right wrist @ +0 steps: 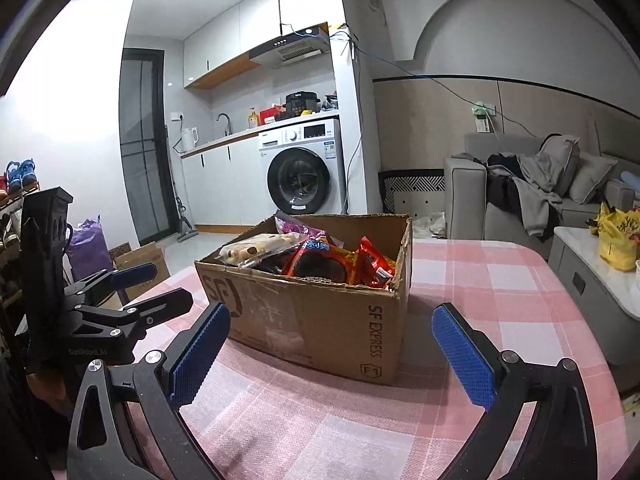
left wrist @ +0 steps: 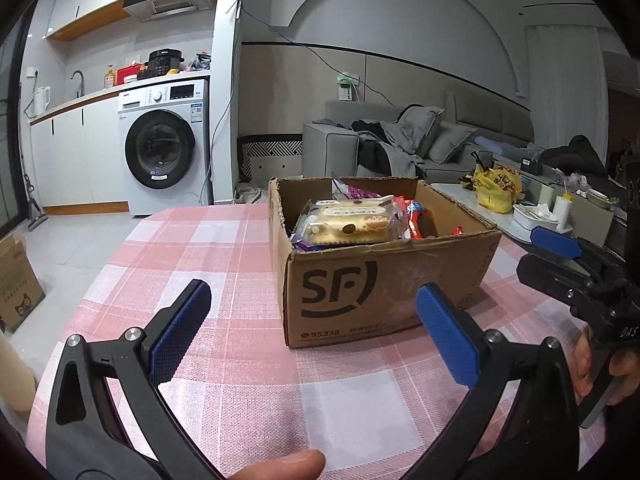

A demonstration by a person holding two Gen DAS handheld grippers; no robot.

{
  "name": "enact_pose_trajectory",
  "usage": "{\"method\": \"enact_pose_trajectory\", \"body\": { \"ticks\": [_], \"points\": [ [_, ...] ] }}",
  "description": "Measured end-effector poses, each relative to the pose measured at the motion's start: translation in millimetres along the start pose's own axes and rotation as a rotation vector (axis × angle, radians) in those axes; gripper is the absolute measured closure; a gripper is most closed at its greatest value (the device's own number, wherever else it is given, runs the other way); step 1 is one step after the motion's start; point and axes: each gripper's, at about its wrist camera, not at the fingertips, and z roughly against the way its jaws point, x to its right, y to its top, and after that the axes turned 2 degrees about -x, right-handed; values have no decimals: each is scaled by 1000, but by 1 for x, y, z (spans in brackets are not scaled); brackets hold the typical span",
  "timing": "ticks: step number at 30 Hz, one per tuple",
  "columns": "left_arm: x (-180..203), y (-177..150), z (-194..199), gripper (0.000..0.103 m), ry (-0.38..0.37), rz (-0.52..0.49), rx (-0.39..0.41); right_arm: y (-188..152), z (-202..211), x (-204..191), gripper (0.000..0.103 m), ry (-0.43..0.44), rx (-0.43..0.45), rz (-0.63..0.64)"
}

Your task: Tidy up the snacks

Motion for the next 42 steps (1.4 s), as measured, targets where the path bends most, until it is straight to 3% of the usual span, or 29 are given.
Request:
{"method": "enact_pose_trajectory", "body": {
  "ticks": [42],
  "points": [
    [-4, -3, -7, 0, -2, 21, -18, -3, -1, 1, 0, -14, 0, -3]
  ]
}}
